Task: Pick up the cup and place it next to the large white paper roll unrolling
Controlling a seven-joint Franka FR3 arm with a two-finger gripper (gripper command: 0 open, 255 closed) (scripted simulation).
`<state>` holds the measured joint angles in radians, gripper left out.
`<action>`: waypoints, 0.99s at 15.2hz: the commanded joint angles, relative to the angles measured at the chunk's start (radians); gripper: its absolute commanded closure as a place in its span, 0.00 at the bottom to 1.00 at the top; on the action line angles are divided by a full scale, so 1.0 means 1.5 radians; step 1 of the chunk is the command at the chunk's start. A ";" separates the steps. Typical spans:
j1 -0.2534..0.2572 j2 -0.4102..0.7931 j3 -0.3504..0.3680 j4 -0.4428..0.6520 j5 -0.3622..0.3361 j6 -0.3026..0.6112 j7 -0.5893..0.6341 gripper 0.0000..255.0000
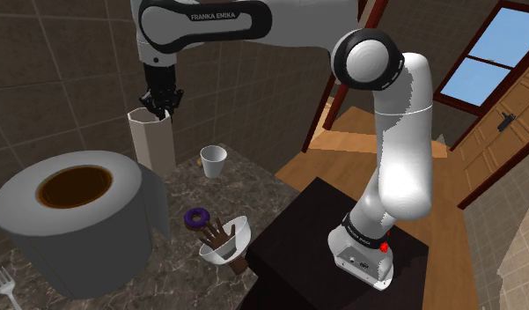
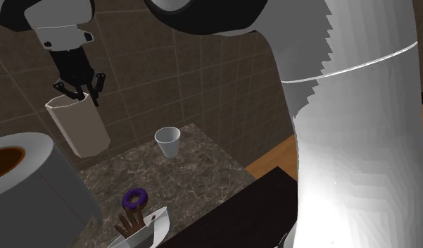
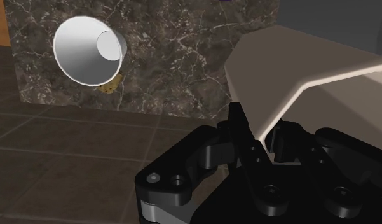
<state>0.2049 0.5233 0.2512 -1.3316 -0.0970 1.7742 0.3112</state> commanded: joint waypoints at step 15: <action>-0.001 0.032 -0.005 -0.093 -0.009 0.125 0.005 1.00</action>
<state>0.2043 0.5707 0.2439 -1.4596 -0.1100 1.9484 0.3200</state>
